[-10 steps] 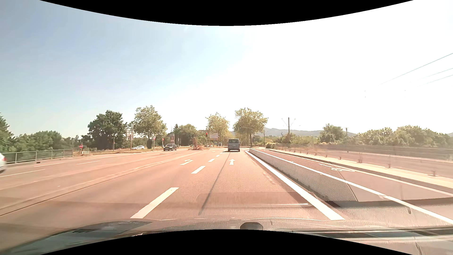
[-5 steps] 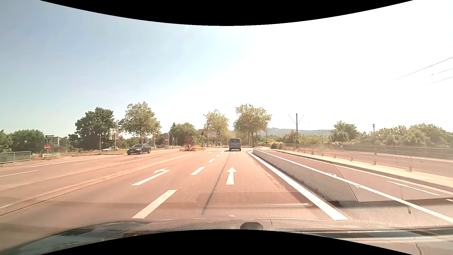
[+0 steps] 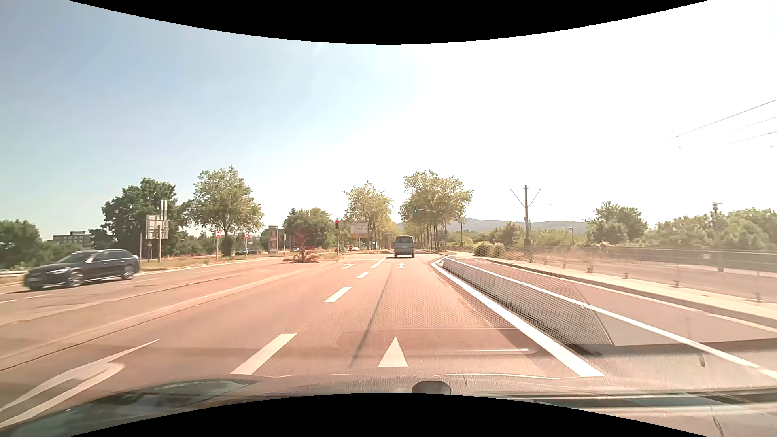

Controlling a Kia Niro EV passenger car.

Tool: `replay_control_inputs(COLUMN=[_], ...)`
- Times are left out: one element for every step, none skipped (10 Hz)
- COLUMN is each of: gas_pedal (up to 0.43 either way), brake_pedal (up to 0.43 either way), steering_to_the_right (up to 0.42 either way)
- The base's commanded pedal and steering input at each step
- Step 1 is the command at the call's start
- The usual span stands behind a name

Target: Follow the waypoints while adhering to traffic rules and regulations

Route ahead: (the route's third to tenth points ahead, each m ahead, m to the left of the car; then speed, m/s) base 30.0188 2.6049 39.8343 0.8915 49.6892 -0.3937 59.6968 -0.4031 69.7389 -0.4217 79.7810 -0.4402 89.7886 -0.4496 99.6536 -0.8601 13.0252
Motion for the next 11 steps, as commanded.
replay_control_inputs(gas_pedal=[0.11, 0.11, 0.098, 0.087, 0.087, 0.067, 0.067, 0.067, 0.067, 0.067, 0.067], brake_pedal=[0.0, 0.0, 0.0, 0.0, 0.0, 0.0, 0.0, 0.0, 0.0, 0.0, 0.0], steering_to_the_right=[0.004, 0.006, 0.008, 0.01, 0.012, 0.014, 0.016, 0.018, 0.019, 0.02, 0.021])
